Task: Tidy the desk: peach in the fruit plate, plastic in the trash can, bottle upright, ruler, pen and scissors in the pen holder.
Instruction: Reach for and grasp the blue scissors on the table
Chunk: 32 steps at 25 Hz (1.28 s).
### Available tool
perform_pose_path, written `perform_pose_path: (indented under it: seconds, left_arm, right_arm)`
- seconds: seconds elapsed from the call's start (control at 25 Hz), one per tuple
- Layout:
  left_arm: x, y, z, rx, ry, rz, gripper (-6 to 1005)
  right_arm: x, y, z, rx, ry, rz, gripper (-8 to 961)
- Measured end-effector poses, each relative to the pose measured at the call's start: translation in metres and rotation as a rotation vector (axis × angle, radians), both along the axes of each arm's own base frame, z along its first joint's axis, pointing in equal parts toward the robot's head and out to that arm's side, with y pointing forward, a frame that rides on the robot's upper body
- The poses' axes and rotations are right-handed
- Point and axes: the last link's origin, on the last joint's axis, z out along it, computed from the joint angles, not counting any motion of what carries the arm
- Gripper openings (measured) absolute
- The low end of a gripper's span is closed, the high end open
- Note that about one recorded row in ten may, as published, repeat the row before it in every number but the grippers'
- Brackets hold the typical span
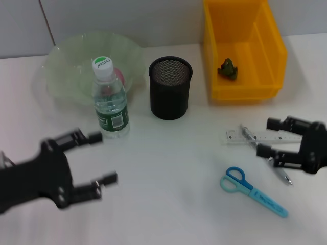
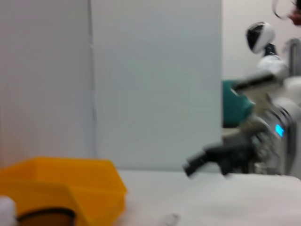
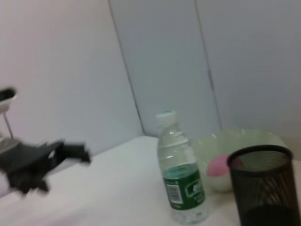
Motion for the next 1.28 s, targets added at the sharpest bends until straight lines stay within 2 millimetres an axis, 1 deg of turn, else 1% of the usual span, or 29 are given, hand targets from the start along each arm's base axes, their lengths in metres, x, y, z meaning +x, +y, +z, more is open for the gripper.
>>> perform_pose_path:
  seconds: [0.12, 0.16, 0.2, 0.32, 0.36, 0.4, 0.52, 0.56, 0.6, 0.72, 0.92, 0.96, 1.28]
  left_arm:
    - [-0.005, -0.007, -0.016, -0.054, 0.027, -0.014, 800]
    - [-0.006, -0.009, -0.024, -0.092, 0.05, -0.021, 800]
    - [-0.006, -0.009, -0.024, -0.092, 0.05, -0.021, 800]
    - [-0.007, -0.008, -0.032, -0.12, 0.071, -0.009, 800]
    - [-0.008, -0.007, -0.033, -0.121, 0.075, -0.003, 800]
    - [-0.009, -0.006, -0.035, -0.12, 0.08, 0.004, 800]
    - [-0.01, -0.005, -0.036, -0.11, 0.085, 0.014, 800]
    - [-0.01, -0.004, -0.036, -0.106, 0.085, 0.012, 800]
    - [-0.01, -0.004, -0.036, -0.106, 0.085, 0.012, 799]
    - [-0.009, -0.003, -0.036, -0.11, 0.084, 0.01, 799]
    - [-0.008, -0.001, -0.037, -0.104, 0.08, 0.015, 799]
    - [-0.009, -0.001, -0.038, -0.103, 0.082, 0.019, 799]
    - [-0.01, 0.0, -0.039, -0.082, 0.065, 0.028, 800]
  right_arm:
    - [-0.012, 0.011, 0.021, -0.055, -0.045, -0.075, 819]
    - [-0.025, 0.019, 0.037, -0.104, -0.109, -0.136, 819]
    - [-0.025, 0.019, 0.037, -0.104, -0.109, -0.136, 819]
    - [-0.047, 0.026, 0.055, -0.163, -0.257, -0.19, 819]
    - [-0.063, 0.033, 0.063, -0.204, -0.353, -0.258, 819]
    - [-0.063, 0.033, 0.063, -0.204, -0.353, -0.258, 819]
    - [-0.08, 0.048, 0.07, -0.281, -0.451, -0.445, 819]
    - [-0.088, 0.056, 0.07, -0.322, -0.486, -0.53, 819]
    - [-0.088, 0.056, 0.07, -0.322, -0.486, -0.53, 820]
    - [-0.101, 0.063, 0.062, -0.359, -0.557, -0.566, 820]
    - [-0.124, 0.067, 0.038, -0.407, -0.705, -0.546, 820]
    - [-0.131, 0.066, 0.029, -0.428, -0.746, -0.528, 820]
    - [-0.135, 0.065, 0.016, -0.449, -0.814, -0.511, 820]
